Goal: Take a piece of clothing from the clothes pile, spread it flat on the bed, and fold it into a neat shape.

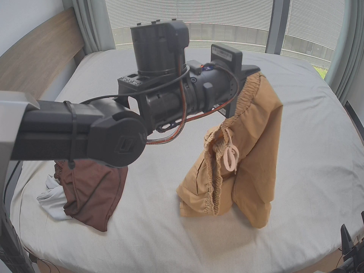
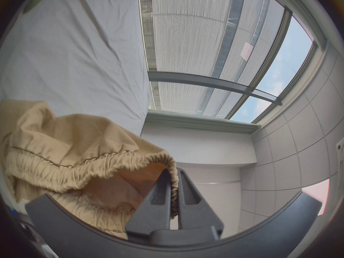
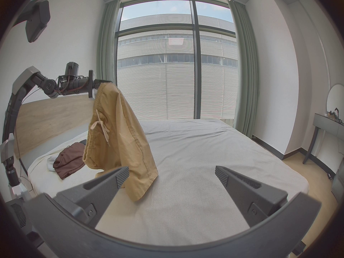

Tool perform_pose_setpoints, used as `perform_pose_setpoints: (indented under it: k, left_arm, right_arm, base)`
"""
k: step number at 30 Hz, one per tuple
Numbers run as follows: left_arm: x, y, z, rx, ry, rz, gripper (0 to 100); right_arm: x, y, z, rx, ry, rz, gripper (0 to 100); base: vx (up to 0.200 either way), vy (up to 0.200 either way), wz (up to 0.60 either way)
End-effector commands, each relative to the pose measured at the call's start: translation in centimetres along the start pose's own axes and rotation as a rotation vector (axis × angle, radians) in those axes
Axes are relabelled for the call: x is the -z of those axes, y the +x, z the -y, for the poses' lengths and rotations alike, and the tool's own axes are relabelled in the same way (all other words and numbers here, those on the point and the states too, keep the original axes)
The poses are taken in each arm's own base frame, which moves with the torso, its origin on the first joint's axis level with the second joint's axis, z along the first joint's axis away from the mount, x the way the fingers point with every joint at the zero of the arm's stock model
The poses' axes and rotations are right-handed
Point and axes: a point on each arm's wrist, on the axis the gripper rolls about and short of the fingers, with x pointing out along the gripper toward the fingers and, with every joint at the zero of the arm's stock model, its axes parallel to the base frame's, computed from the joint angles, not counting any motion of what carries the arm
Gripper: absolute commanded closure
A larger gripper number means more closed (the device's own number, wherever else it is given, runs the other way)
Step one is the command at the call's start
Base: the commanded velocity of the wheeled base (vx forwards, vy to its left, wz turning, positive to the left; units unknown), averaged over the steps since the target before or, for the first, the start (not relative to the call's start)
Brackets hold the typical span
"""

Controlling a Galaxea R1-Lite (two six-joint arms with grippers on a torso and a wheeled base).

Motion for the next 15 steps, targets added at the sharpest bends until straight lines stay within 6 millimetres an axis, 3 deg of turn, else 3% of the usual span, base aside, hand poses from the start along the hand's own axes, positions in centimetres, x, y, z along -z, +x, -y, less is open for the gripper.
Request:
perform_pose_setpoints:
  k: [1, 15]
  left_arm:
    - [-1.8, -0.1, -2.3, -0.063, 0.025, 0.049, 100]
    - [-7.3, -5.5, -6.5, -0.126, 0.244, 0.233, 100]
  right_arm:
    - [0.5, 0.0, 0.0, 0.0, 0.0, -0.001, 0]
    - [0.5, 0.0, 0.0, 0.002, 0.0, -0.001, 0]
  base:
    - [0.0, 0.0, 0.0]
    - [0.0, 0.0, 0.0]
